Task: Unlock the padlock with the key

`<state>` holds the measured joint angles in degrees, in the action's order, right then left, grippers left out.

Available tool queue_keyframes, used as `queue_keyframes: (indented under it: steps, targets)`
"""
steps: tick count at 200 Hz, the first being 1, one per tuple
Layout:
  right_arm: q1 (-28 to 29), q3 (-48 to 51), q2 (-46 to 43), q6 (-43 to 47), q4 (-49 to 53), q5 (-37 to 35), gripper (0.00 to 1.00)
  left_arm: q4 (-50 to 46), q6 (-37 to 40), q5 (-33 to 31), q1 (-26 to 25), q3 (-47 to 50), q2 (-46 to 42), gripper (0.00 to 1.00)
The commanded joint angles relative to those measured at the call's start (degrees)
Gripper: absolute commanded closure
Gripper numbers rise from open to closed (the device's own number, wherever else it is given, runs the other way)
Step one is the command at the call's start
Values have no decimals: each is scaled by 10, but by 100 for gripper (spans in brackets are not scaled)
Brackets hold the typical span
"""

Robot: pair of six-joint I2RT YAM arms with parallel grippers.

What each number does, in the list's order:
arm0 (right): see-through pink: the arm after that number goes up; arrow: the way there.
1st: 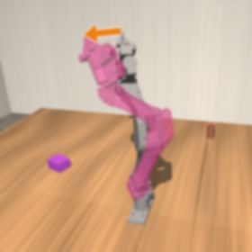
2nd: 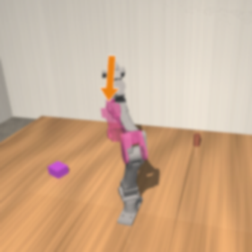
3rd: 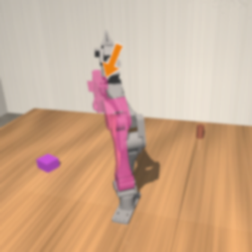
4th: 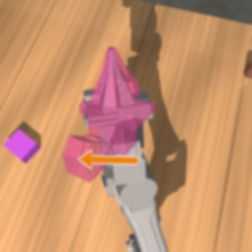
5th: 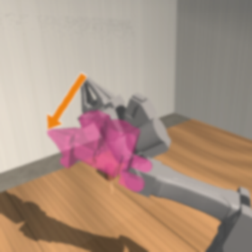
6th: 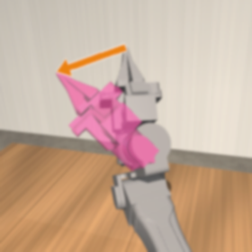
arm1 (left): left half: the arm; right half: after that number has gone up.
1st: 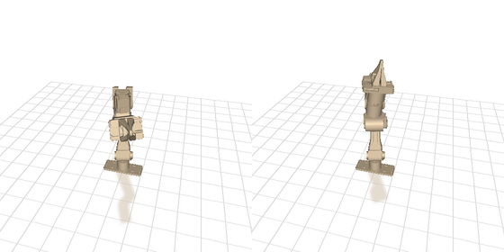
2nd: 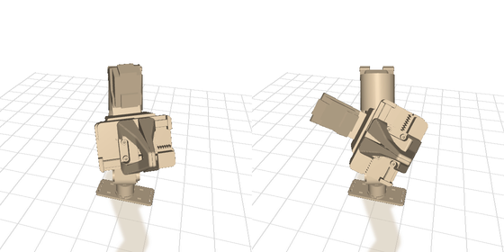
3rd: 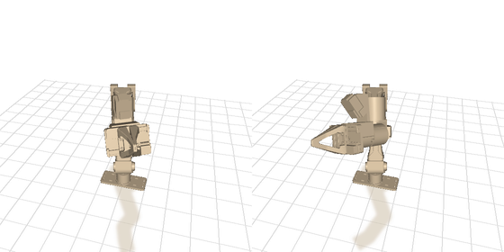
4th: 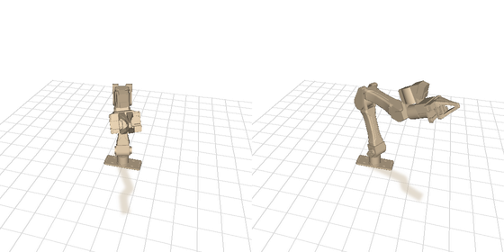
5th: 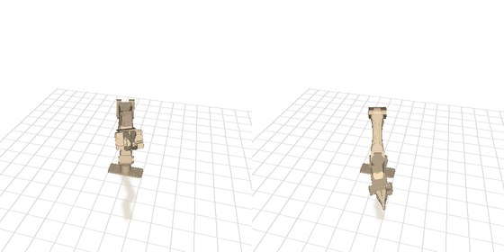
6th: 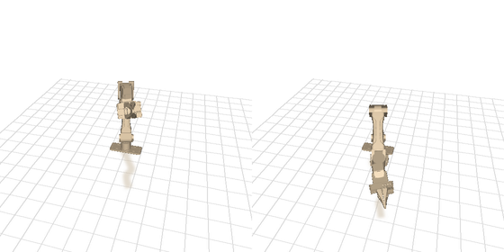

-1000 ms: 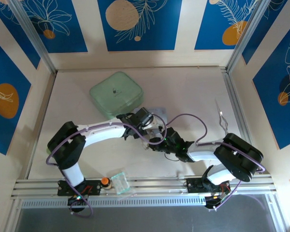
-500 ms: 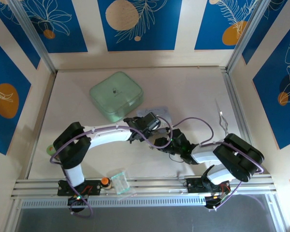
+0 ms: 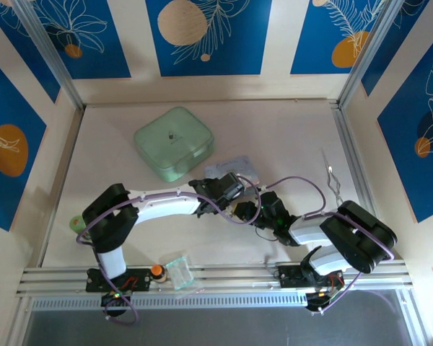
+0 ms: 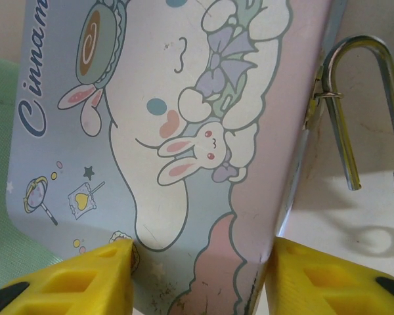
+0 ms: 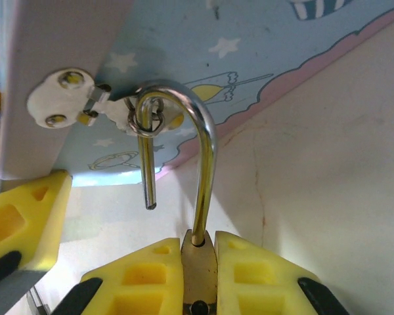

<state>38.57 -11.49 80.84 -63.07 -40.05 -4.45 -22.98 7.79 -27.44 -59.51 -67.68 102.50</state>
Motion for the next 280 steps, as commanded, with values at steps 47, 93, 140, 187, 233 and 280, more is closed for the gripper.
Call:
queue_keyframes:
  steps: [47,93,140,187,233,280]
  targets:
    - [-45,-7,-8,-27,-15,-28,100,-78,-5,61,-3,56,46,54]
    - [-71,-16,5,-29,-26,-4,100,-74,-11,56,-6,60,46,55]
    - [-87,-5,11,-29,-20,39,100,-57,-27,38,-5,63,42,56]
    - [-110,15,25,-57,-54,57,100,-40,-29,46,-9,64,28,57]
    - [-106,17,88,-144,-184,23,100,-34,-24,46,-19,64,20,59]
    - [-108,20,164,-197,-293,16,100,-27,-32,35,-24,62,20,61]
